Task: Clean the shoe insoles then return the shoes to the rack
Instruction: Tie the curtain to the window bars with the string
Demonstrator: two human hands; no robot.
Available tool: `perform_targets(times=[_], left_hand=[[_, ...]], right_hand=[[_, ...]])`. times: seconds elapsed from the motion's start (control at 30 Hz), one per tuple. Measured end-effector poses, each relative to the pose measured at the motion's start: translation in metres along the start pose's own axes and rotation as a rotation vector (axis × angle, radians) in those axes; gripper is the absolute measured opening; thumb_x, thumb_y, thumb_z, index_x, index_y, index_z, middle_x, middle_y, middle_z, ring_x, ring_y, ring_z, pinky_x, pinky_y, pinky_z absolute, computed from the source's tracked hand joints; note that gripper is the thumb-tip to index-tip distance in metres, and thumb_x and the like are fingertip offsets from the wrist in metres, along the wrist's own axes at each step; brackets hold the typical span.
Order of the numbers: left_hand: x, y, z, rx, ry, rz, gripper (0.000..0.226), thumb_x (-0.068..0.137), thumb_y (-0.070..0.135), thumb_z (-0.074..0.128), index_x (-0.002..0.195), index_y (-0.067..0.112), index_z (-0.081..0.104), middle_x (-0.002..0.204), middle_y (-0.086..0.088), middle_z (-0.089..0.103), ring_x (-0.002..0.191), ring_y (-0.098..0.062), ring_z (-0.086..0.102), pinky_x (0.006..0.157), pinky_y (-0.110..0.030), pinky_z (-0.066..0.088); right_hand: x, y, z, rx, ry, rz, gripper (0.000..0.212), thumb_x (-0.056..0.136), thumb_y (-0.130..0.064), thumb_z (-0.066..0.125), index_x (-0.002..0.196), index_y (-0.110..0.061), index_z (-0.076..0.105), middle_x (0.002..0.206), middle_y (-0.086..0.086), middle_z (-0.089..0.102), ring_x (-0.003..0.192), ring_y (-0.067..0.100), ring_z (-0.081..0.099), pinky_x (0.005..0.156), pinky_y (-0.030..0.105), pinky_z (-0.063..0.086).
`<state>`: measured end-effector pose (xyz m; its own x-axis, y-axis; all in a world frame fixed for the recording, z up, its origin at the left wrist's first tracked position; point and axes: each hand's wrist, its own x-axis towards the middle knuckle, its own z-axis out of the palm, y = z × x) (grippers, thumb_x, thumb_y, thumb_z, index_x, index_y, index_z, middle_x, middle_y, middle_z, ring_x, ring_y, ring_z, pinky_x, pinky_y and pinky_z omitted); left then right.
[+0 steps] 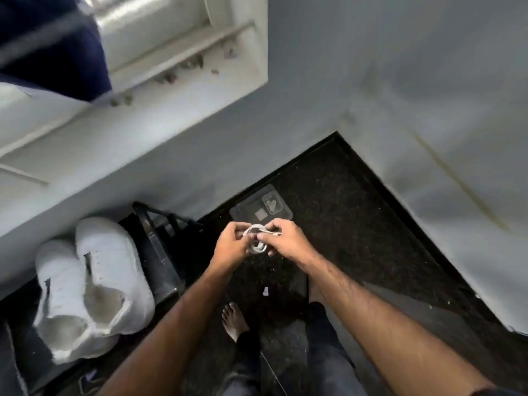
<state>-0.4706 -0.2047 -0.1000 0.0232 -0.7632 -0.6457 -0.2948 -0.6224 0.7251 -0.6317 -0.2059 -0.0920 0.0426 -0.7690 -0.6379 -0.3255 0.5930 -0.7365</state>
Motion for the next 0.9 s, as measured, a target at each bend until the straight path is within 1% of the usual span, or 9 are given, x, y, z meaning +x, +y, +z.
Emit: perform_targets(times=[0.1,0.17,0.3,0.43,0.57,0.63,0.73,0.8,0.9], left_hand=[[0.069,-0.047,0.027,-0.073,0.055,-0.105,0.013,0.097,0.006,0.063,0.108,0.0,0.066,0.104,-0.029,0.071,0.092,-0.037,0.07,0.088,-0.066,0.055],[0.114,-0.076,0.045,-0.078,0.092,-0.108,0.01,0.099,0.009,0.063,0.104,0.003,0.068,0.102,-0.026,0.072,0.09,-0.033,0.068,0.086,-0.059,0.057],[0.195,-0.13,0.076,-0.047,0.169,-0.129,0.007,0.099,0.019,0.063,0.093,0.022,0.066,0.094,-0.007,0.071,0.083,-0.021,0.069,0.071,-0.035,0.061],[0.275,-0.198,0.08,0.099,0.188,-0.105,0.005,0.091,0.025,0.068,0.091,0.02,0.069,0.095,-0.008,0.074,0.088,-0.021,0.068,0.085,-0.047,0.058],[0.338,-0.248,0.073,0.133,0.202,-0.125,0.014,0.084,0.027,0.069,0.097,0.022,0.068,0.103,-0.008,0.073,0.098,-0.025,0.071,0.089,-0.05,0.059],[0.362,-0.268,0.067,0.134,0.23,-0.141,0.03,0.07,0.035,0.068,0.098,0.025,0.065,0.107,-0.006,0.073,0.1,-0.025,0.071,0.088,-0.048,0.06],[0.393,-0.292,0.065,0.035,0.259,-0.169,0.027,0.082,0.01,0.065,0.107,0.017,0.061,0.114,-0.013,0.069,0.106,-0.03,0.069,0.085,-0.042,0.062],[0.41,-0.301,0.066,-0.025,0.285,-0.164,0.026,0.091,-0.001,0.056,0.111,0.013,0.06,0.115,-0.015,0.067,0.107,-0.03,0.068,0.09,-0.046,0.06],[0.43,-0.309,0.068,-0.067,0.26,-0.164,0.026,0.094,-0.004,0.049,0.11,0.016,0.056,0.105,-0.008,0.064,0.099,-0.025,0.066,0.09,-0.042,0.057]], right_hand=[[0.077,0.054,0.01,0.017,-0.045,0.014,0.013,0.091,-0.008,0.07,0.101,-0.002,0.065,0.083,0.011,0.07,0.041,0.002,0.058,0.04,0.018,0.047],[0.131,0.089,0.018,0.017,-0.054,0.022,0.013,0.092,-0.009,0.07,0.103,-0.006,0.064,0.087,0.012,0.069,0.044,0.006,0.06,0.04,0.022,0.05],[0.23,0.163,0.043,-0.039,-0.044,0.006,0.016,0.085,-0.028,0.073,0.091,-0.016,0.065,0.094,0.01,0.074,0.077,0.029,0.073,0.069,0.05,0.061],[0.309,0.217,0.071,-0.038,-0.052,0.0,0.019,0.083,-0.031,0.076,0.086,-0.016,0.064,0.09,0.012,0.072,0.084,0.029,0.072,0.077,0.055,0.06],[0.372,0.255,0.106,0.009,-0.051,0.011,0.021,0.086,-0.019,0.076,0.089,-0.005,0.061,0.081,0.015,0.065,0.06,0.021,0.067,0.052,0.039,0.059],[0.399,0.272,0.126,-0.045,-0.052,0.001,0.022,0.084,-0.023,0.076,0.081,-0.009,0.059,0.081,0.017,0.068,0.07,0.029,0.07,0.06,0.043,0.06],[0.435,0.299,0.151,-0.048,-0.05,0.037,0.026,0.076,-0.028,0.077,0.071,-0.017,0.054,0.085,0.018,0.073,0.08,0.037,0.072,0.074,0.054,0.06],[0.448,0.306,0.161,-0.032,-0.028,0.054,0.021,0.077,-0.025,0.076,0.073,-0.017,0.057,0.091,0.018,0.074,0.078,0.034,0.074,0.07,0.049,0.063],[0.462,0.309,0.17,0.048,-0.018,0.108,0.015,0.089,-0.012,0.071,0.097,-0.002,0.062,0.106,0.02,0.071,0.065,0.024,0.074,0.053,0.032,0.062]])
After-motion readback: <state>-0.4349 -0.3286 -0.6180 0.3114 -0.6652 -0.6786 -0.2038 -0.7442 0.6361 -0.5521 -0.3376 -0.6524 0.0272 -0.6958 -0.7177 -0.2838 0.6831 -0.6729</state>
